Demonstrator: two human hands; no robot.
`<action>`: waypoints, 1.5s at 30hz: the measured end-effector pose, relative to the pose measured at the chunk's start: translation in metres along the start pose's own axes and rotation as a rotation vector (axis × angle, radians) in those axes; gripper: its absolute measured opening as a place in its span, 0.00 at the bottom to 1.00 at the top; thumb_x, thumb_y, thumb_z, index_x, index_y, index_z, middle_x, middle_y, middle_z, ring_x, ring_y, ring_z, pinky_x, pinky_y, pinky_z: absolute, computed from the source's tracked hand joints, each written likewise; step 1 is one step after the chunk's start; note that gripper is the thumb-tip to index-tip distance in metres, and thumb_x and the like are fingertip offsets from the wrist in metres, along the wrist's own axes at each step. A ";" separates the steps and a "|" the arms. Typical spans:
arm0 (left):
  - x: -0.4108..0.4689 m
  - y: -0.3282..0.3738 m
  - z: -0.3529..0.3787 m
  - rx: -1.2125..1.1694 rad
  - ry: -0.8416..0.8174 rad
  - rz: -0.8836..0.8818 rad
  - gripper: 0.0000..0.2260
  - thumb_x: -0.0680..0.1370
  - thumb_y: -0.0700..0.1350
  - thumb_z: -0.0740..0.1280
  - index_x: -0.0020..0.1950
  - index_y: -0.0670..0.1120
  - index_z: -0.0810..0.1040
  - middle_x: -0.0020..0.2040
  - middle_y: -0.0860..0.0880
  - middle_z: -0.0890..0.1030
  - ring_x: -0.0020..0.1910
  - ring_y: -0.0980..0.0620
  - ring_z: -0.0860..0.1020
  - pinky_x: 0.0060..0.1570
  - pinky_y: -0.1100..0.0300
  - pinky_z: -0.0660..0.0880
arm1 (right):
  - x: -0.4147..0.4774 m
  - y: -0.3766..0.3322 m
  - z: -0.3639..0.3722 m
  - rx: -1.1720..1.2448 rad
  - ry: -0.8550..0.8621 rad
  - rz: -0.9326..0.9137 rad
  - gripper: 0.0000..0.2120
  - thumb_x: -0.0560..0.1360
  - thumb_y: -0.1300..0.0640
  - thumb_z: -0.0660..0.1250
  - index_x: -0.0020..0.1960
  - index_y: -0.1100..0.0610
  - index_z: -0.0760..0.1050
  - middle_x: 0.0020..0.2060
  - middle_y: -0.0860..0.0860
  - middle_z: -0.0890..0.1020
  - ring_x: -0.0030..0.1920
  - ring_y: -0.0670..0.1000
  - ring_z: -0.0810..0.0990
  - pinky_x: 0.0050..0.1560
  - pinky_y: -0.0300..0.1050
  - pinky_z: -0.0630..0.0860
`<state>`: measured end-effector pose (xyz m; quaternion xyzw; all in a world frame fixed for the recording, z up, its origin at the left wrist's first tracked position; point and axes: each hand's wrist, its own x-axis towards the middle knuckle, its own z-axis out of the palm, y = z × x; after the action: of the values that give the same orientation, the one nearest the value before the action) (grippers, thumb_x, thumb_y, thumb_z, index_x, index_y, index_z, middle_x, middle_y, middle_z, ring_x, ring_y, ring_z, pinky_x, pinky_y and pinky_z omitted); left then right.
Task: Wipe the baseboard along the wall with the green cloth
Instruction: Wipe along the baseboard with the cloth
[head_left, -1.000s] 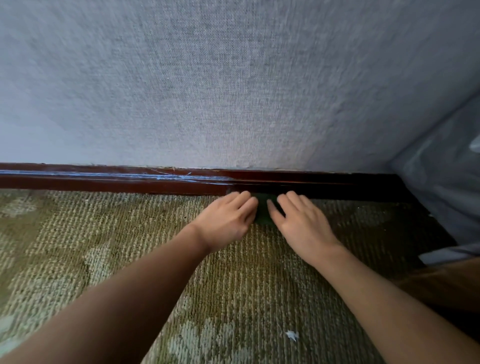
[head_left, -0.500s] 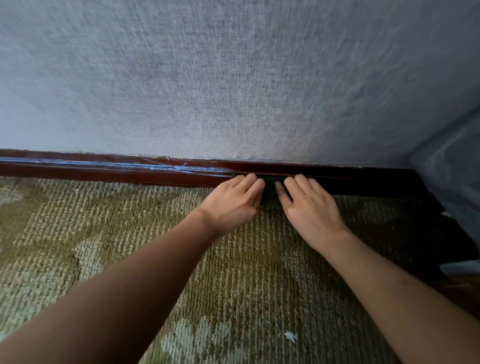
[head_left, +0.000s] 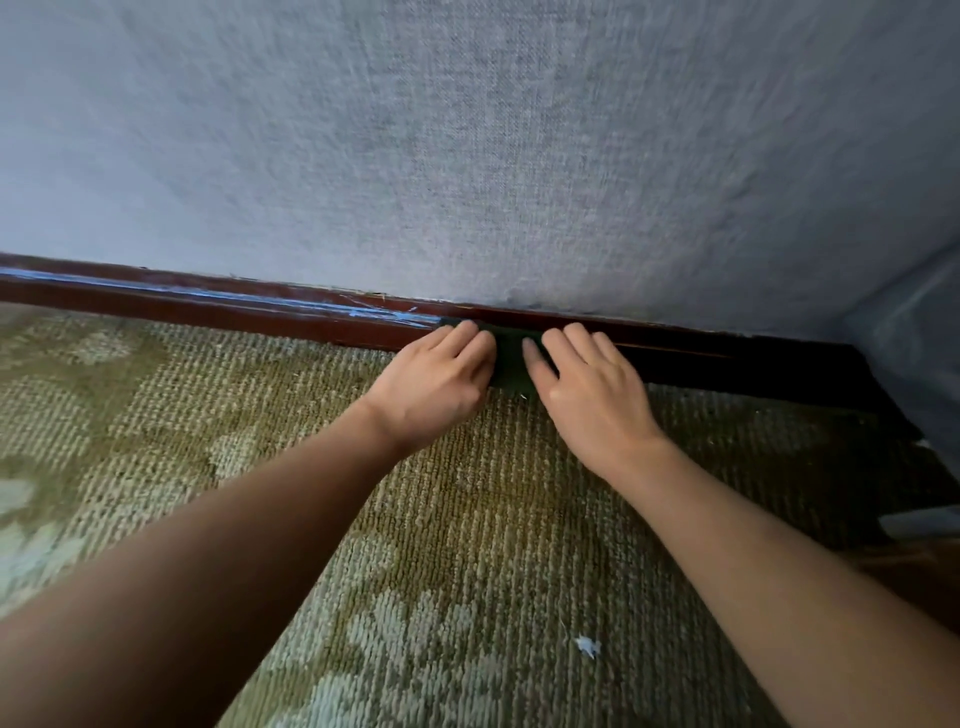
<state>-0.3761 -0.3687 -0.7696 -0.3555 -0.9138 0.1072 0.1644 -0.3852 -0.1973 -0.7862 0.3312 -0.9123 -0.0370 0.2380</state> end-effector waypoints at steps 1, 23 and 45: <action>-0.001 -0.001 -0.004 0.009 0.008 -0.008 0.14 0.72 0.36 0.56 0.41 0.36 0.82 0.36 0.44 0.79 0.34 0.46 0.78 0.33 0.59 0.75 | 0.001 0.000 -0.003 0.002 0.000 -0.005 0.14 0.64 0.66 0.73 0.50 0.63 0.81 0.37 0.54 0.79 0.37 0.54 0.78 0.36 0.44 0.72; 0.015 -0.011 0.002 -0.032 0.054 0.006 0.14 0.72 0.37 0.56 0.43 0.36 0.82 0.39 0.43 0.81 0.36 0.45 0.79 0.35 0.57 0.77 | 0.004 0.007 -0.011 -0.110 -0.069 0.039 0.18 0.71 0.64 0.55 0.55 0.60 0.80 0.40 0.50 0.80 0.42 0.51 0.78 0.43 0.43 0.73; -0.002 -0.020 0.014 -0.132 0.014 -0.046 0.15 0.72 0.38 0.56 0.42 0.36 0.82 0.39 0.43 0.80 0.36 0.45 0.79 0.36 0.57 0.77 | 0.013 -0.014 -0.002 0.133 -0.184 0.129 0.21 0.60 0.71 0.73 0.53 0.70 0.78 0.40 0.60 0.80 0.41 0.59 0.80 0.39 0.48 0.75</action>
<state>-0.3923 -0.3856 -0.7765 -0.3453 -0.9257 0.0404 0.1493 -0.3851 -0.2160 -0.7823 0.2819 -0.9502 0.0085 0.1326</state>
